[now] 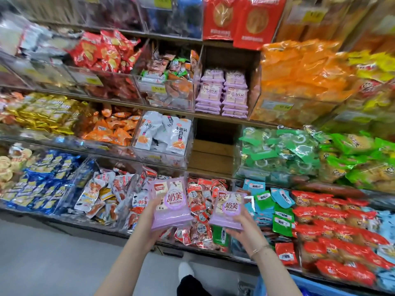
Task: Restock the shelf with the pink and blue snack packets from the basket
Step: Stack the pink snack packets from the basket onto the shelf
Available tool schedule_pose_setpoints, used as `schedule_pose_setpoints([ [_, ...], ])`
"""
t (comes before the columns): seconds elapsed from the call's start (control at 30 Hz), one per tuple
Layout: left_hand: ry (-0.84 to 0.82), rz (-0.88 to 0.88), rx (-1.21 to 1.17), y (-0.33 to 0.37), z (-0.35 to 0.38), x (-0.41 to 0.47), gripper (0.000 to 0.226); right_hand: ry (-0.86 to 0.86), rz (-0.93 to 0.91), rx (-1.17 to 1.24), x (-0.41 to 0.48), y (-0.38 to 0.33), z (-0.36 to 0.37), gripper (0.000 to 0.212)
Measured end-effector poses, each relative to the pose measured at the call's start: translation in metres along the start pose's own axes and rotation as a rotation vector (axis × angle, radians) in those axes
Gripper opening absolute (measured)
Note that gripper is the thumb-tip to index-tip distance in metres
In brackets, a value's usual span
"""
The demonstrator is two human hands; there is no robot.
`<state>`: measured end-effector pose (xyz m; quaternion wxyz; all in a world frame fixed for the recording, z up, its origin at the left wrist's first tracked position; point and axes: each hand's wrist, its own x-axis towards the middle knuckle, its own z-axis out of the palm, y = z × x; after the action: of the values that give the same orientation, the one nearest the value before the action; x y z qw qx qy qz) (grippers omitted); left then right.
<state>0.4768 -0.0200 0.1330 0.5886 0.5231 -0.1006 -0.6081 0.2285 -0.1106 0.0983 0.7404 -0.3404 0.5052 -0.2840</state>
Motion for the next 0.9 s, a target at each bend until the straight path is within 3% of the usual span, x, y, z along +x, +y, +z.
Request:
schedule_pose_setpoints([
  [0.17,0.052,0.068,0.02,0.048,0.014,0.048,0.029,0.009,-0.043,-0.208,0.047,-0.049,0.017,0.029],
  [0.27,0.057,0.126,0.042,0.079,0.027,0.081,0.02,0.002,-0.119,-0.324,0.076,-0.08,0.023,0.02],
  [0.4,0.041,0.182,0.07,0.113,0.045,0.115,0.029,0.044,-0.226,-0.328,0.112,-0.116,0.03,0.019],
  [0.53,0.024,0.219,0.173,0.15,0.053,0.142,0.083,0.112,-0.344,-0.229,0.142,-0.156,0.041,0.02],
  [0.57,0.037,0.237,0.183,0.161,0.054,0.15,0.088,0.118,-0.365,-0.209,0.147,-0.168,0.044,0.019],
  [0.7,0.014,0.37,0.216,0.208,0.068,0.181,0.051,0.112,-0.404,-0.126,0.159,-0.206,0.056,0.021],
  [0.83,-0.01,0.61,0.358,0.263,0.095,0.2,0.064,0.097,-0.439,0.0,0.162,-0.233,0.069,0.021],
  [0.9,-0.065,0.745,0.432,0.287,0.108,0.208,0.061,0.086,-0.47,0.036,0.163,-0.248,0.078,0.026],
])
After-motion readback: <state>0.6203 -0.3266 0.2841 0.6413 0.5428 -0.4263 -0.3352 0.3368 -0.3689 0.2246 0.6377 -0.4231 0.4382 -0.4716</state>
